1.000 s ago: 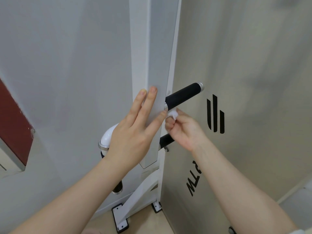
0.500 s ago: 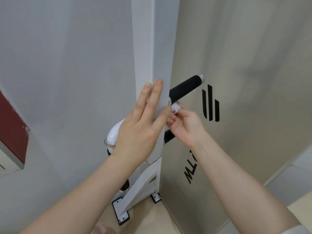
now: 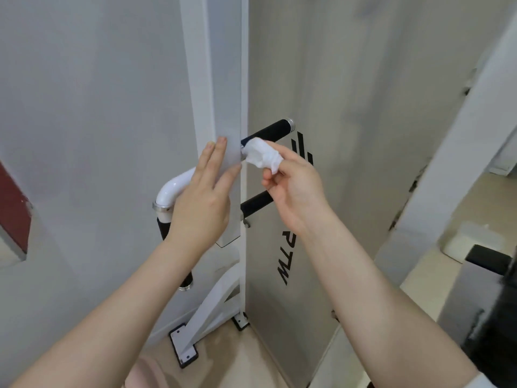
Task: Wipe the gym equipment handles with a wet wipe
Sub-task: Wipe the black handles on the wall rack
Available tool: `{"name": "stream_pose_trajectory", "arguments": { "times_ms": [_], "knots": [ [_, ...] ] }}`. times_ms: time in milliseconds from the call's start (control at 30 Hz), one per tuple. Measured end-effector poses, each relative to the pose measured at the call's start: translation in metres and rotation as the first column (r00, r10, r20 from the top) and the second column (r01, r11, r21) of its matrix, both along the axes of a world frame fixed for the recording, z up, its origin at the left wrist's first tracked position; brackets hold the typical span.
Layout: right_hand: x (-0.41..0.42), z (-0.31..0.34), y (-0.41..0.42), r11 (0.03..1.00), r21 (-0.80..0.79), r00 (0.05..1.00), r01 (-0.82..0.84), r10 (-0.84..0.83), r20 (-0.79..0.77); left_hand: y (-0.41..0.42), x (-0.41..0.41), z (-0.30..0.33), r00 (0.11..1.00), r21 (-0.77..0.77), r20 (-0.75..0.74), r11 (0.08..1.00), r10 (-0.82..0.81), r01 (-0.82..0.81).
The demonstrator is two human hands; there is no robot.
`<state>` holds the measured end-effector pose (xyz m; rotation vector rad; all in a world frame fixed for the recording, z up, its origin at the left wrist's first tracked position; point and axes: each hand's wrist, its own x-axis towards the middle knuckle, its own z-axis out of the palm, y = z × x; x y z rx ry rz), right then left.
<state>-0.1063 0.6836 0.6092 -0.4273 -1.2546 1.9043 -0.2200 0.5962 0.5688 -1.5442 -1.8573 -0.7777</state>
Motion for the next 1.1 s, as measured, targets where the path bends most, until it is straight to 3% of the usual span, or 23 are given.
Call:
{"name": "stream_pose_trajectory", "arguments": {
  "times_ms": [67,133,267,400,633,800,867,933,1000,1100],
  "knots": [
    [0.032,-0.008,-0.012,0.998,-0.057,1.000,-0.010,0.011,0.029,-0.014,0.026,-0.001,0.961,0.085,0.274,0.996,-0.043,0.020],
    [0.068,-0.020,-0.026,0.991,-0.108,0.996,-0.084,0.088,0.033,-0.029,0.066,-0.002,0.840,0.116,0.530,0.991,-0.115,0.062],
    [0.156,-0.039,-0.048,0.928,-0.151,0.939,-0.341,0.344,-0.010,-0.050,0.164,-0.010,0.549,0.222,0.782,0.956,-0.293,0.194],
    [0.249,-0.047,-0.057,0.862,-0.003,0.860,-0.506,0.505,0.077,-0.069,0.254,-0.024,0.375,0.303,0.856,0.933,-0.355,0.191],
    [0.355,-0.057,-0.064,0.803,0.196,0.772,-0.563,0.426,0.472,-0.118,0.366,-0.032,0.164,0.244,0.954,0.967,-0.252,0.069],
    [0.426,-0.070,-0.076,0.744,0.121,0.685,-0.657,0.522,0.507,-0.139,0.432,-0.036,-0.089,0.282,0.959,0.925,-0.268,0.255],
    [0.459,-0.081,-0.074,0.737,0.186,0.638,-0.650,0.396,0.661,-0.137,0.462,-0.043,-0.120,0.250,0.966,0.941,-0.228,0.226],
    [0.494,-0.088,-0.075,0.748,0.301,0.616,-0.592,0.180,0.767,-0.134,0.494,-0.048,-0.067,0.176,0.984,0.966,-0.166,0.189],
    [0.530,-0.091,-0.083,0.793,0.304,0.680,-0.527,0.179,0.711,-0.131,0.523,-0.057,0.003,0.113,0.993,0.973,-0.116,0.203],
    [0.576,-0.099,-0.104,0.793,0.306,0.724,-0.527,0.231,0.650,-0.134,0.570,-0.071,0.006,0.076,0.997,0.959,-0.081,0.274]
  ]
}}
